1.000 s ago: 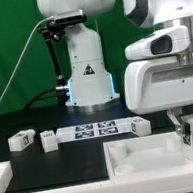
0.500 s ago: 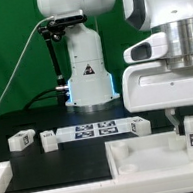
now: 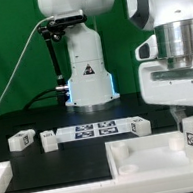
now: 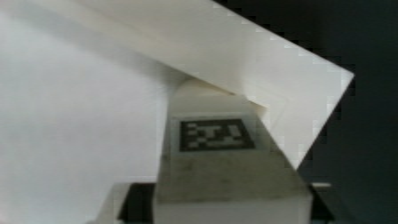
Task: Assemble one leg
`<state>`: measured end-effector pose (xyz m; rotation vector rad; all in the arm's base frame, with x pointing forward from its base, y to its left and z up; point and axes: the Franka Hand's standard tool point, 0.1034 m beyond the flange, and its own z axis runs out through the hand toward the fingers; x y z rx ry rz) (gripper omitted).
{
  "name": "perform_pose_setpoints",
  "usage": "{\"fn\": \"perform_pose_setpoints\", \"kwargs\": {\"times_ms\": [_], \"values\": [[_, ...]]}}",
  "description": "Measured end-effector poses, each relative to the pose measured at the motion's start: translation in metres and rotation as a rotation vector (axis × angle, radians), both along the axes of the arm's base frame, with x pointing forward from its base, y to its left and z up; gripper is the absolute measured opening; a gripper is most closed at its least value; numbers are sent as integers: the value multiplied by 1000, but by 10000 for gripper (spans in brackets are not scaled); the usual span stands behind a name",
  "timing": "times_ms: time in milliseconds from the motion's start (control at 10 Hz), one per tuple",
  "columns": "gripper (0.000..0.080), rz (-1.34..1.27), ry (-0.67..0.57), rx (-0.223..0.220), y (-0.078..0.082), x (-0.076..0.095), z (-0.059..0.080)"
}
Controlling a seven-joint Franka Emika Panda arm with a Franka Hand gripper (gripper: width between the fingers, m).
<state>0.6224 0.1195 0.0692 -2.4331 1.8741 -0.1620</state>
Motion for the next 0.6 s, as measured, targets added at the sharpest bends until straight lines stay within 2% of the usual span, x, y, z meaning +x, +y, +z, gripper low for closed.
{"fn": "perform_pose_setpoints", "kwargs": {"times_ms": [100,200,400,600], "values": [[292,-132,15,15,1,-2,0],[292,-265,17,51,0,-2,0],[292,-351,22,79,-1,-2,0],[293,-343,22,81,0,-2,0]]}}
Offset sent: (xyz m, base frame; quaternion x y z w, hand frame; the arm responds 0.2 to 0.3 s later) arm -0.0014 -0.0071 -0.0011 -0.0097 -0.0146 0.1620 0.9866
